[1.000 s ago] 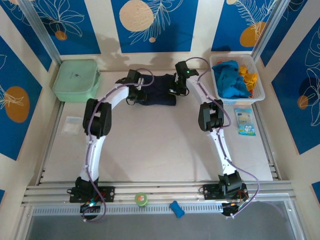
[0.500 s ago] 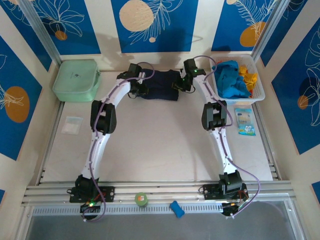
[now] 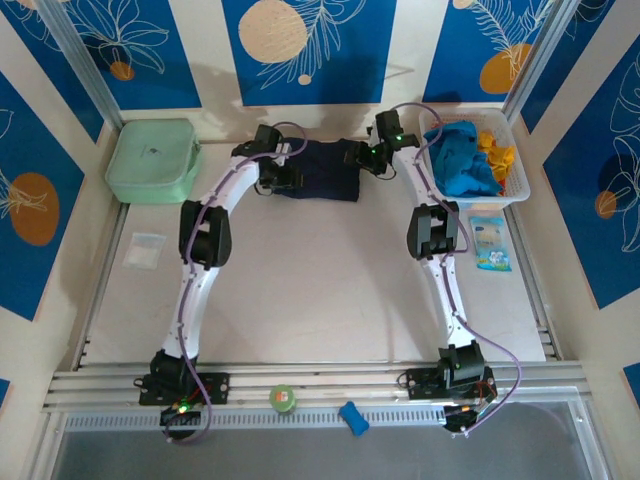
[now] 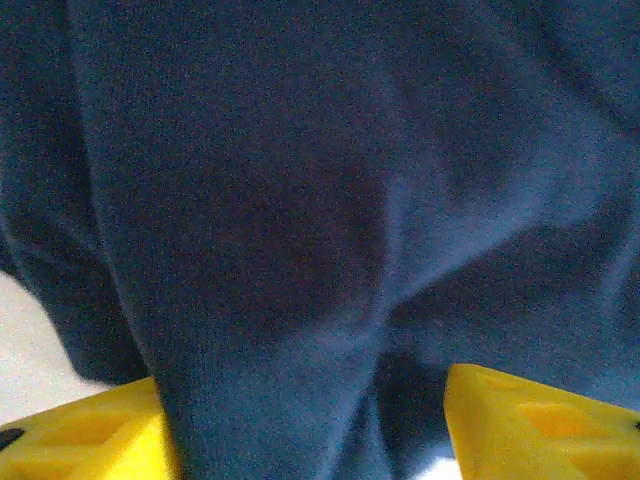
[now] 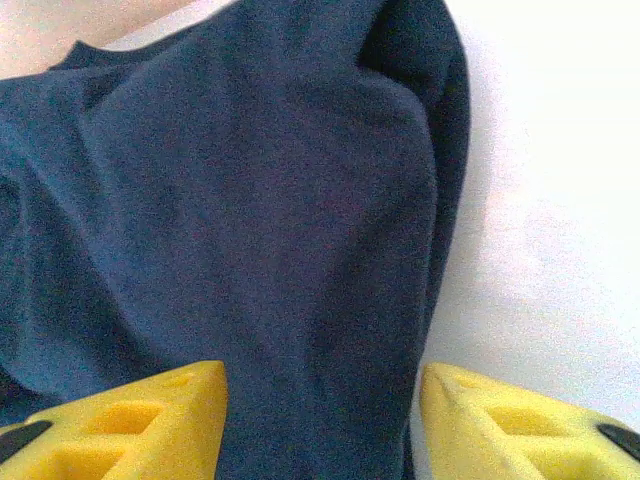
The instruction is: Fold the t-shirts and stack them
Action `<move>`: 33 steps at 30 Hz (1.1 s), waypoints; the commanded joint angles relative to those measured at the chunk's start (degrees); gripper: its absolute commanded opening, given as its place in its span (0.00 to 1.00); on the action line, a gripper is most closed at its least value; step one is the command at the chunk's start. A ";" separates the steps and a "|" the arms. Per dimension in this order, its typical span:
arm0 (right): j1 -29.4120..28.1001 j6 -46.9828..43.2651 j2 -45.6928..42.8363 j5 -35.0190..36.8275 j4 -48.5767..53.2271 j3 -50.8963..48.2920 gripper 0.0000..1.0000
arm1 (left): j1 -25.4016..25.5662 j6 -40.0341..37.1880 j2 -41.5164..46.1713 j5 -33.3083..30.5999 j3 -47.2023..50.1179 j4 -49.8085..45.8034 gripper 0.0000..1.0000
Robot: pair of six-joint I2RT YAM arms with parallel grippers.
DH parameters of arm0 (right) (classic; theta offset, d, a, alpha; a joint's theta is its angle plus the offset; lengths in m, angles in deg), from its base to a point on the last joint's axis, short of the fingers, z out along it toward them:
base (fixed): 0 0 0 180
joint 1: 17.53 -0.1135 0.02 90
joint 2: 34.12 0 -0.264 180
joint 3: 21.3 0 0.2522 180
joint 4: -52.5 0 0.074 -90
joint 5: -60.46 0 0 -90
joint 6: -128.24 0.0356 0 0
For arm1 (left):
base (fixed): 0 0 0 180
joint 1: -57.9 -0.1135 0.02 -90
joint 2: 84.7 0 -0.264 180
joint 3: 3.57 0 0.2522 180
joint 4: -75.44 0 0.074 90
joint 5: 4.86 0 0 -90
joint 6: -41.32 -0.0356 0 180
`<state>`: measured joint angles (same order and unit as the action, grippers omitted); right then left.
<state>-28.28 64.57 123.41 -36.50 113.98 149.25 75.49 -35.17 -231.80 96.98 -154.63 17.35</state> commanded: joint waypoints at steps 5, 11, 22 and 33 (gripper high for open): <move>-1.48 -5.04 -20.82 2.60 1.93 -9.73 0.99 | -0.40 -3.18 19.96 2.49 10.91 1.59 0.84; -4.23 -8.94 -38.05 8.64 -4.71 -28.54 0.99 | -0.39 -6.78 40.06 -2.99 31.60 16.43 0.99; -4.34 -11.68 -76.05 16.39 -23.96 -74.13 0.99 | -0.91 -14.29 72.87 -16.95 66.61 37.94 0.99; 1.21 -11.71 -95.18 21.74 -38.21 -107.03 0.99 | -1.98 -19.69 94.15 -29.15 104.70 62.05 0.99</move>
<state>-28.17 53.18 29.58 -16.17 81.92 46.46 74.18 -53.26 -139.17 73.57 -56.60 68.86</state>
